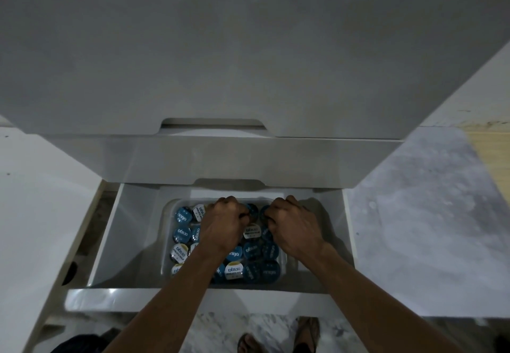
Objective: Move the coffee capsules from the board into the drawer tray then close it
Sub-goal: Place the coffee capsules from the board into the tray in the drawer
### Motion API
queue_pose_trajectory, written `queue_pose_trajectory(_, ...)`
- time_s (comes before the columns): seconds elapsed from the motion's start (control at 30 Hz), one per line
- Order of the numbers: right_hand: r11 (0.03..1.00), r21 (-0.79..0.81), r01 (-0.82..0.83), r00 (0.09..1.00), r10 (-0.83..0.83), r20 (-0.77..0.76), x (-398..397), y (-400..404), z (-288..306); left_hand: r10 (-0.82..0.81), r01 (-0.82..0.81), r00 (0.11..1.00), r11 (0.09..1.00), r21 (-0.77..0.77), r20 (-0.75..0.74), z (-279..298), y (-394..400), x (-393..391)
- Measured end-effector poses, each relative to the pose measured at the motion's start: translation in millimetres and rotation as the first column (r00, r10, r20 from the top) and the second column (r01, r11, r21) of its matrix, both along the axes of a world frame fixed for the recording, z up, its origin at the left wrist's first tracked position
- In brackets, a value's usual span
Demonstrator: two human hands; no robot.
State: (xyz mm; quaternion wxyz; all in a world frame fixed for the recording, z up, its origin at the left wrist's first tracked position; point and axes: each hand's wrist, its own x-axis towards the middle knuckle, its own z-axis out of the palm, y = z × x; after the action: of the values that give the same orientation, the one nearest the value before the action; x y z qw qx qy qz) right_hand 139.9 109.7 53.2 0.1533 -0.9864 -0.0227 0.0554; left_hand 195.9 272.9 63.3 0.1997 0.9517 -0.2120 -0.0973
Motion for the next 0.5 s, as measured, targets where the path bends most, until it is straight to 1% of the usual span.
queue_pose_trajectory(0.3,0.998,0.043,0.049,0.999,-0.050,0.016,-4.4,1.4,6.9,0.036,-0.036,0.999,0.999,0.009,0.001,10.9,3.3,-3.6)
queue_pose_trajectory(0.5,0.990,0.111,0.093,0.996,-0.094,0.008,-11.3,4.6,18.5,0.055,-0.055,0.998,0.998,-0.042,0.000,15.0,10.0,-8.2)
